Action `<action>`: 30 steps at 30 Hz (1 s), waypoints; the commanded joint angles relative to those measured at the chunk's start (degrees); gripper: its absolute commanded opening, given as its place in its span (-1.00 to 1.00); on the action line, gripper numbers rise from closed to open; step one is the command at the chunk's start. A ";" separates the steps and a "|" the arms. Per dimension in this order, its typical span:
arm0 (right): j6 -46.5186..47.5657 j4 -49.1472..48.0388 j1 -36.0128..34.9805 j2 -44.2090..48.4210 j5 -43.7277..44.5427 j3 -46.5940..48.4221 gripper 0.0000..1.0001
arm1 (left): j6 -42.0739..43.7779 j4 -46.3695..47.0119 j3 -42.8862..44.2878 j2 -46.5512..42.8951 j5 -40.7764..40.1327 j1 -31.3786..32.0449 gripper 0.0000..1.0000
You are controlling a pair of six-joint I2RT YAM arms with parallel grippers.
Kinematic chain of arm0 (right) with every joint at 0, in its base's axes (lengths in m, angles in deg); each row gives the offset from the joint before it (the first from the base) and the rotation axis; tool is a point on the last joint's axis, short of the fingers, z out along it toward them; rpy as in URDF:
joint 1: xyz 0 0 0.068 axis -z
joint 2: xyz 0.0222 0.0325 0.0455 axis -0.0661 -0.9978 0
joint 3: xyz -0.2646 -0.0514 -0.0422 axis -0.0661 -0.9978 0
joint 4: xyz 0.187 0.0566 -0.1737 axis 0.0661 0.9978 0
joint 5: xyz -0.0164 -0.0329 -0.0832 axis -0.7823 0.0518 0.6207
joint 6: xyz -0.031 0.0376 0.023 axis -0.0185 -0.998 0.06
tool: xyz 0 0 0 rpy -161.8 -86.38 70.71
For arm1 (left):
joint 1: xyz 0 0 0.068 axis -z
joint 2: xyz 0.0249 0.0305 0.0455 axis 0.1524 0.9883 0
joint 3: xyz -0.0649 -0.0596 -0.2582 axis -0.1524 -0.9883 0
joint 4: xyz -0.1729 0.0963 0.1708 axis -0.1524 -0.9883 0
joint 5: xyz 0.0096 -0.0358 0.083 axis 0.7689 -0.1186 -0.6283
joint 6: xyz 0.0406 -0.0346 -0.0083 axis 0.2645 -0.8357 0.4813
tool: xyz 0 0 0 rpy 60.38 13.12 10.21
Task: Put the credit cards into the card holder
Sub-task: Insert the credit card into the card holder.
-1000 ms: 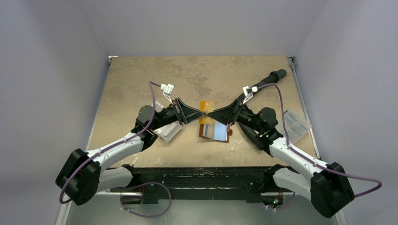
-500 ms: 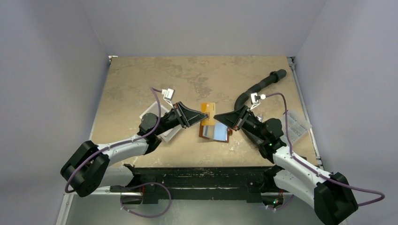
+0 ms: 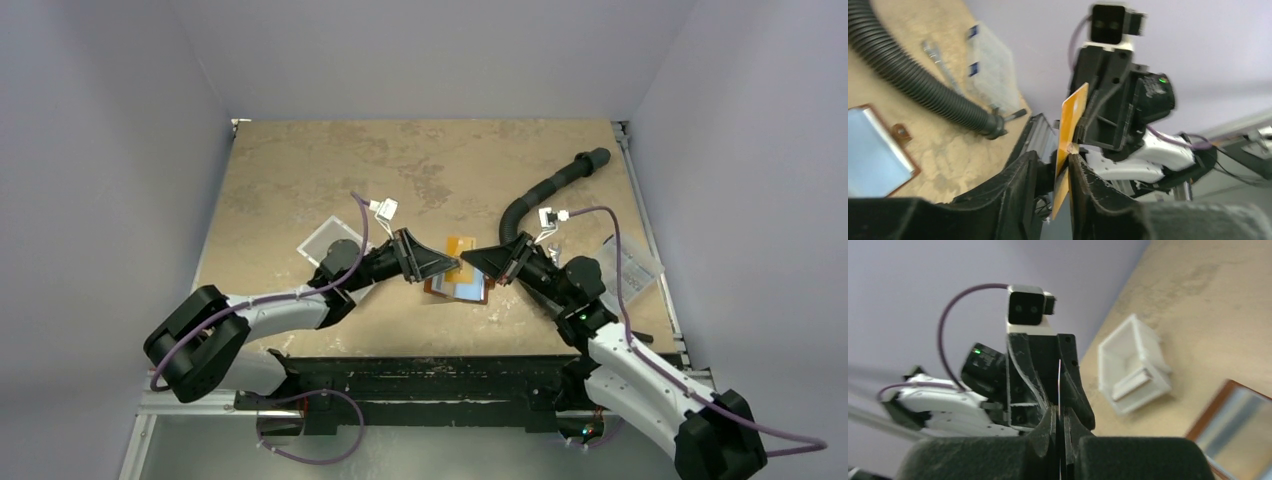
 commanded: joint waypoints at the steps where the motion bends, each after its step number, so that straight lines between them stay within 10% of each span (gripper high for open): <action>1: 14.81 23.73 0.34 5.95 11.13 3.60 -1.00 | 10.73 -29.93 7.49 -2.76 -6.67 0.13 -0.26; 10: 31.22 43.96 0.43 1.67 18.73 9.11 -1.00 | 20.55 -48.35 16.33 5.59 -4.71 0.49 -0.18; 30: 25.31 26.59 11.37 -26.81 -14.11 8.27 -1.00 | 28.81 -52.31 20.50 17.78 -11.38 1.22 -0.78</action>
